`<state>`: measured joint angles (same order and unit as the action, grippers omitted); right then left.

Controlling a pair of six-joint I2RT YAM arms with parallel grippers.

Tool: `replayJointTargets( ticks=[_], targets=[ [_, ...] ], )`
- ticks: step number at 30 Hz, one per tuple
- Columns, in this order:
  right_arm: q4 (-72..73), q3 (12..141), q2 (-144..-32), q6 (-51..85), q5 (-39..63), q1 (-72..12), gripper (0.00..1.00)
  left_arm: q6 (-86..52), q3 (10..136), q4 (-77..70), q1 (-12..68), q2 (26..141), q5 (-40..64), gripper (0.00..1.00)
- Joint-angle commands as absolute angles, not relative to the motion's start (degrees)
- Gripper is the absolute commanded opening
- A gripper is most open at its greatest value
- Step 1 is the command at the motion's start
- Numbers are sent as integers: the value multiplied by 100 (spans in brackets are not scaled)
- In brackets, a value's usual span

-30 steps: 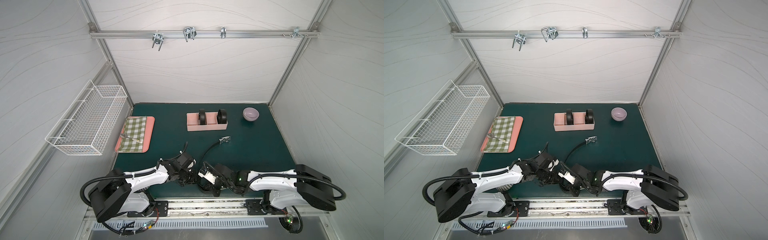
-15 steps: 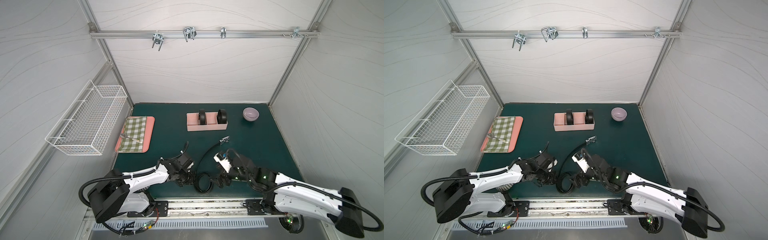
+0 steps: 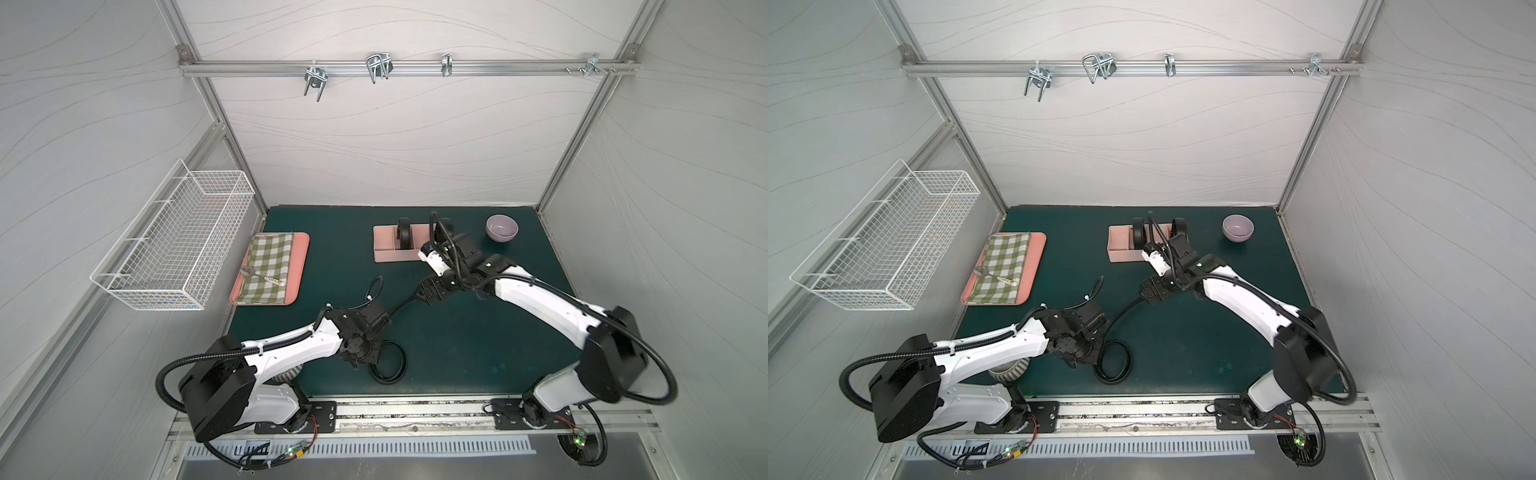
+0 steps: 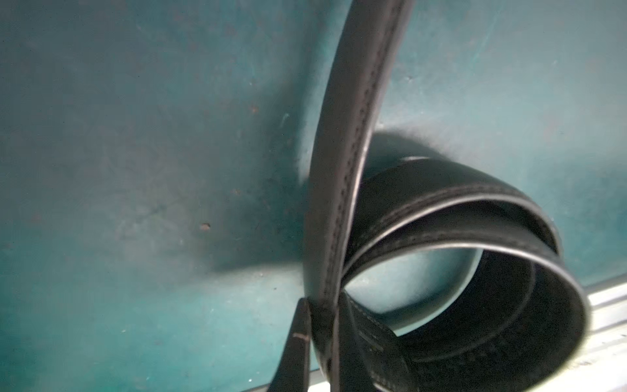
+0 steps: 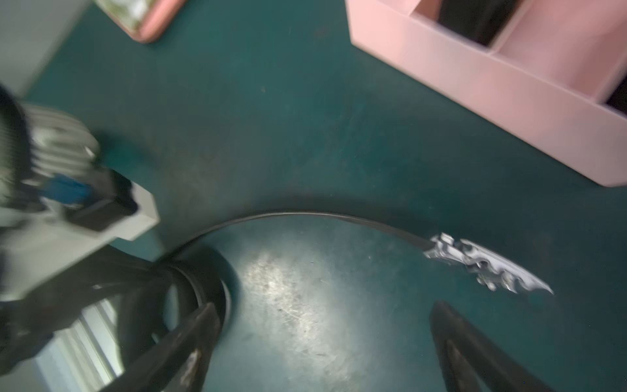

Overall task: Place the belts into the storage roll
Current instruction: Roll the belt at the center of the board.

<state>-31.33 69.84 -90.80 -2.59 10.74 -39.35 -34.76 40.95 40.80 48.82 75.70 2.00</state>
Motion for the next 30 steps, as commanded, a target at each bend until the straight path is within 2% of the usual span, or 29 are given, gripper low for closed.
replayJointTargets(
  ticks=[1,11,19,21,25,29,30],
  targets=[
    [-3573,7434,-9646,-1352,1275,-3997,99,-3264,4273,4350,4904,7864,-251,4],
    [-3311,8180,-11071,-2307,1224,-4076,99,-3138,4451,4346,4904,8090,-325,5],
    [-3353,7833,-11280,-2435,1436,-4105,98,-3135,4485,4316,4905,8153,-378,9],
    [-3351,7697,-11300,-2350,1387,-4083,90,-3129,4500,4280,4906,8190,-380,10],
    [-3465,7572,-11314,-2085,1329,-3954,68,-3129,4556,4305,4909,8269,-445,10],
    [-3498,7316,-11150,-1755,1232,-3966,23,-3120,4631,4366,4904,8286,-597,10],
    [-3499,7232,-11104,-1598,1131,-3986,9,-3111,4676,4397,4904,8311,-645,10]
  ],
)
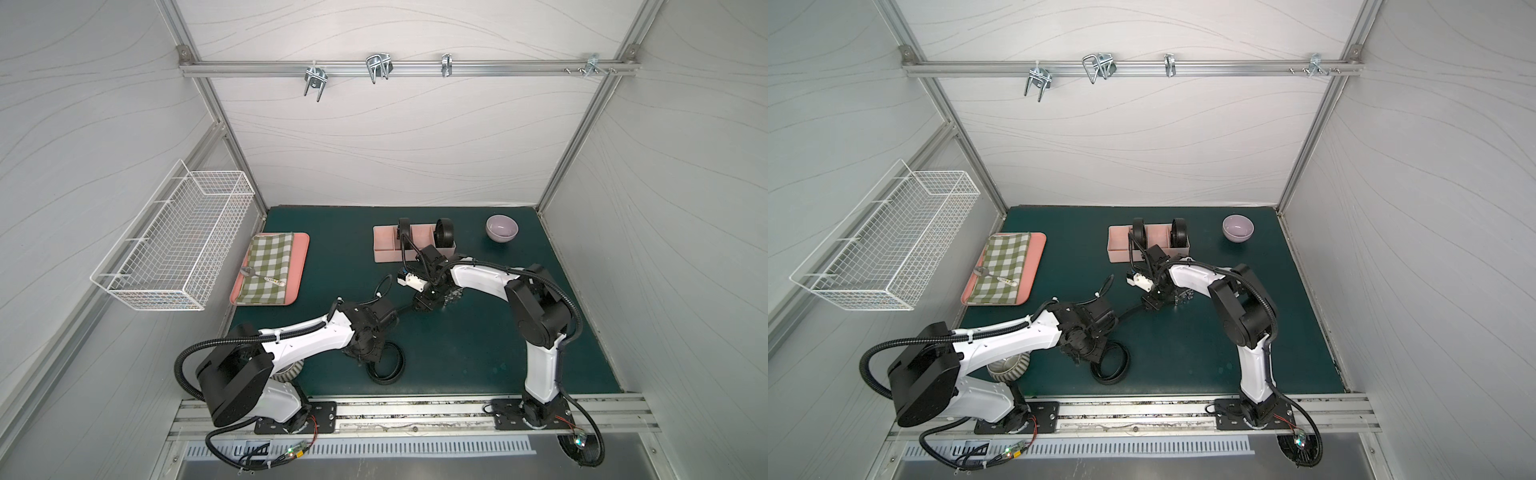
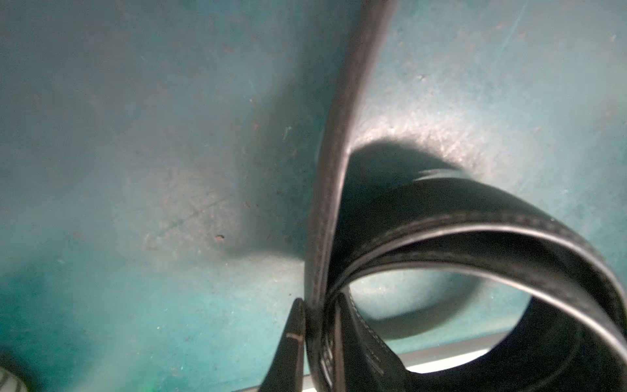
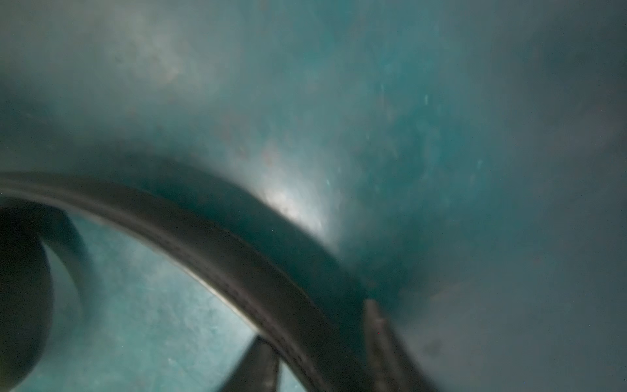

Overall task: Place the belts into the storage roll
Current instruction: Roll the belt at the center of the board.

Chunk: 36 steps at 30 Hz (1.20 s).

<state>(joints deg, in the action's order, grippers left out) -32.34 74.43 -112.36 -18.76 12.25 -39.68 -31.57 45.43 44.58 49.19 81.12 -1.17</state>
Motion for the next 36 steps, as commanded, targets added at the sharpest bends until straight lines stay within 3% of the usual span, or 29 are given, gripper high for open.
replayJointTargets(
  ticks=[1,11,18,36],
  targets=[
    [-3538,7188,-11062,-1480,1078,-3997,5,-3112,4715,4412,4904,8331,-676,10],
    [-3411,5925,-9866,543,1153,-4128,0,-3119,5183,4426,4913,8617,-966,9],
    [-3247,5482,-9637,1816,1039,-4687,0,-3041,5876,4354,4904,9327,-1221,9],
    [-964,4107,-8979,5134,966,-5552,0,-3017,6753,3991,4188,10325,-1012,5]
  ],
)
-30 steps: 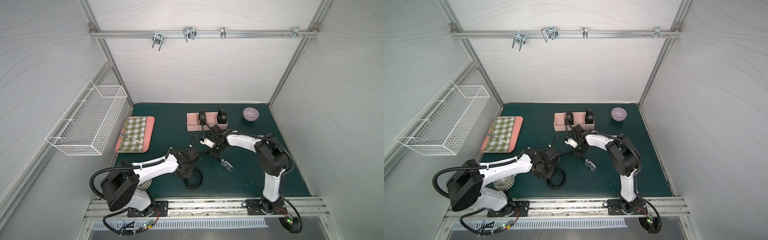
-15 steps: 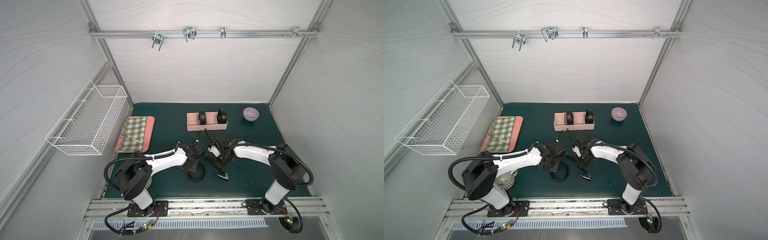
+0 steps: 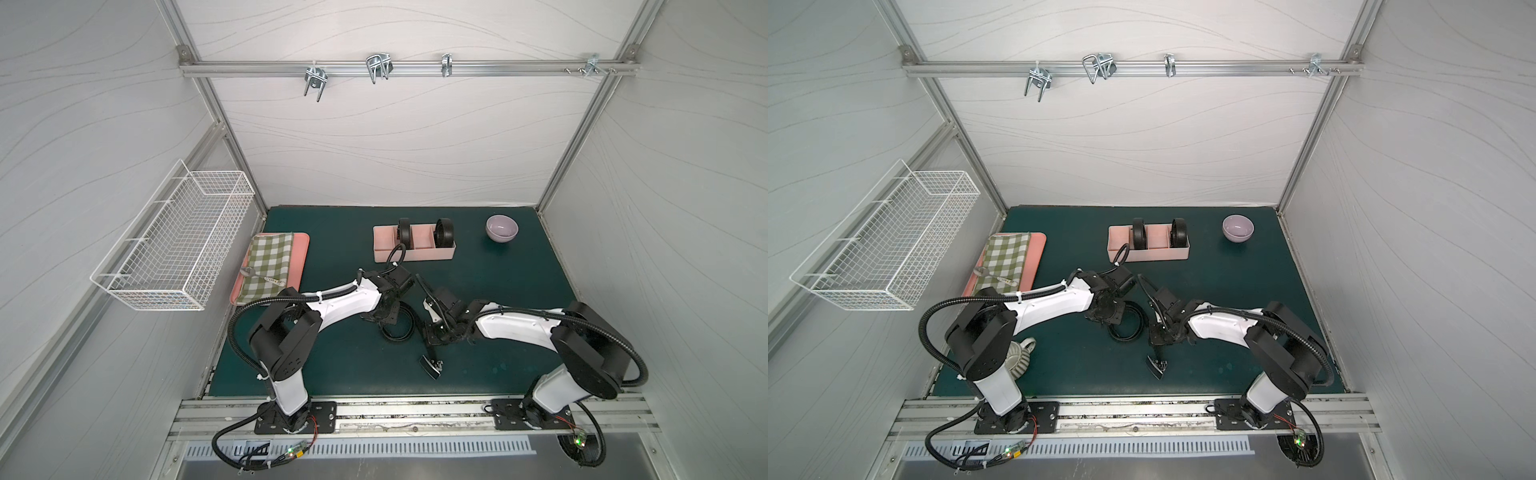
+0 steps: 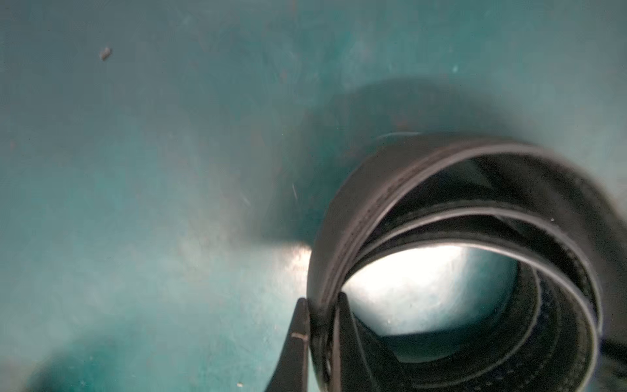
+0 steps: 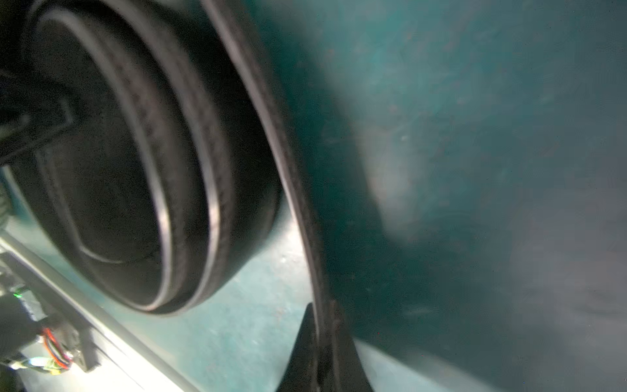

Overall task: Place the belts into the storage roll
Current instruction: Roll the belt at the center of the board.

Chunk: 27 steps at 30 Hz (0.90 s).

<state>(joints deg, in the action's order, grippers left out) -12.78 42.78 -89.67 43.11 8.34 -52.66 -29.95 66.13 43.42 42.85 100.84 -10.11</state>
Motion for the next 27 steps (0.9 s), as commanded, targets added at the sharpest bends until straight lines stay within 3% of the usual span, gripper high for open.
replayJointTargets(
  ticks=[1,6,14,22,27],
  targets=[
    [-745,4056,-8995,5282,978,-5639,0,-3018,6788,3986,4169,10364,-1011,5],
    [78,3951,-9065,5725,1099,-5914,0,-3009,6899,3983,4125,10468,-967,5],
    [598,3703,-8801,5180,2183,-5543,42,-2944,6915,4032,4131,10445,-958,4],
    [496,3384,-8151,4707,2748,-4404,62,-2931,6882,4017,4125,10446,-917,4],
    [533,4030,-8725,4178,3397,-3889,68,-2892,6909,4031,4127,10477,-880,4]
  ],
)
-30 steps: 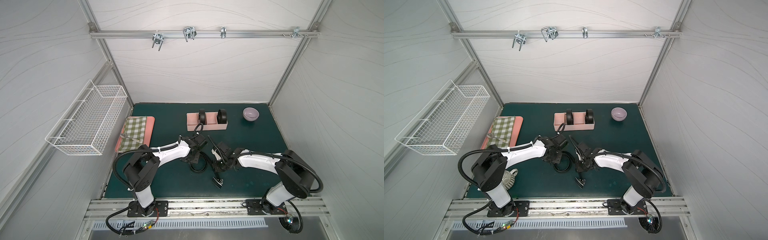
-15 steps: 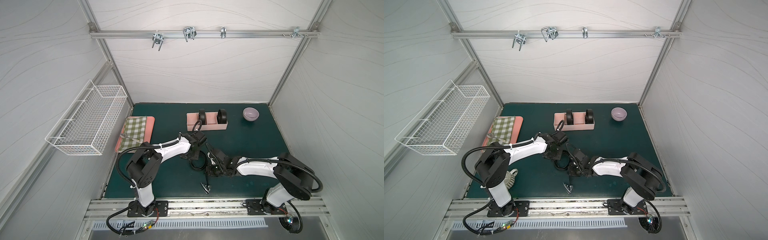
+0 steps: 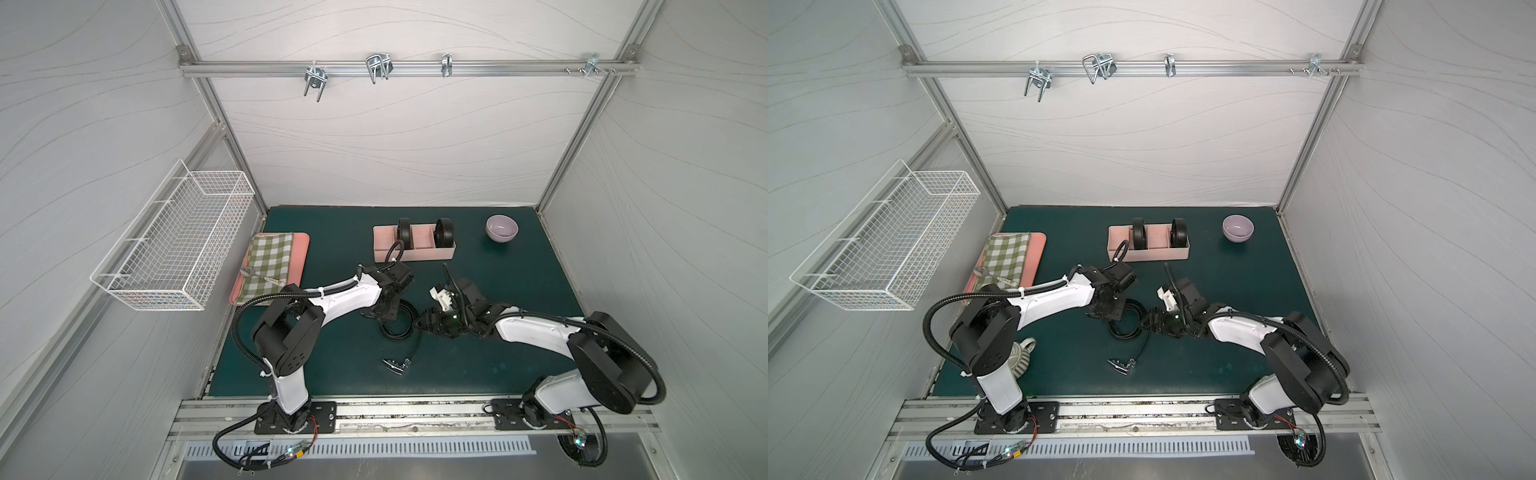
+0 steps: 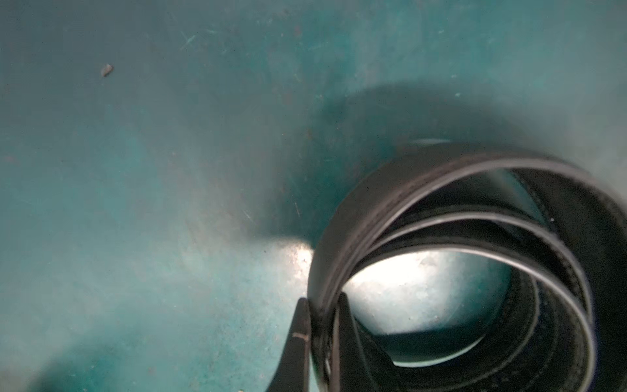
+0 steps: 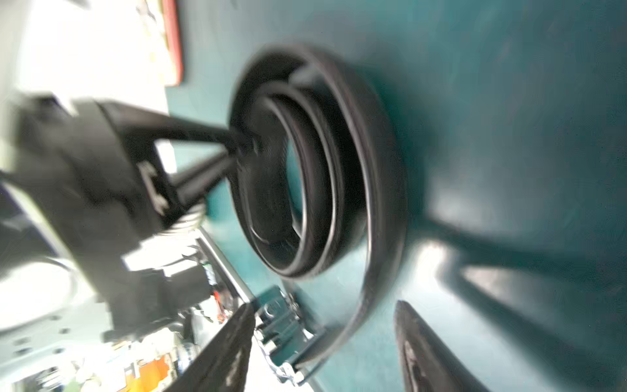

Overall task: Place the belts into the storage roll
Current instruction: Roll the belt at the center of the board.

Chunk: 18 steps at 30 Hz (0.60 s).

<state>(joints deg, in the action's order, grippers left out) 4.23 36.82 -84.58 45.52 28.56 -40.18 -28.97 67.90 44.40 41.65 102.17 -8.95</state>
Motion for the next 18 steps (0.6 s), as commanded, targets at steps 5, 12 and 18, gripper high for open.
replayJointTargets(
  ticks=[5,12,18],
  targets=[
    [262,4877,-9745,3586,3909,-3764,72,-2865,6927,4025,4127,10542,-815,4],
    [114,4949,-9945,3315,3679,-3775,72,-2843,6987,4055,4131,10599,-778,4],
    [-380,4794,-9181,2998,3452,-3792,72,-2737,6956,4061,4131,10582,-786,4]
  ],
)
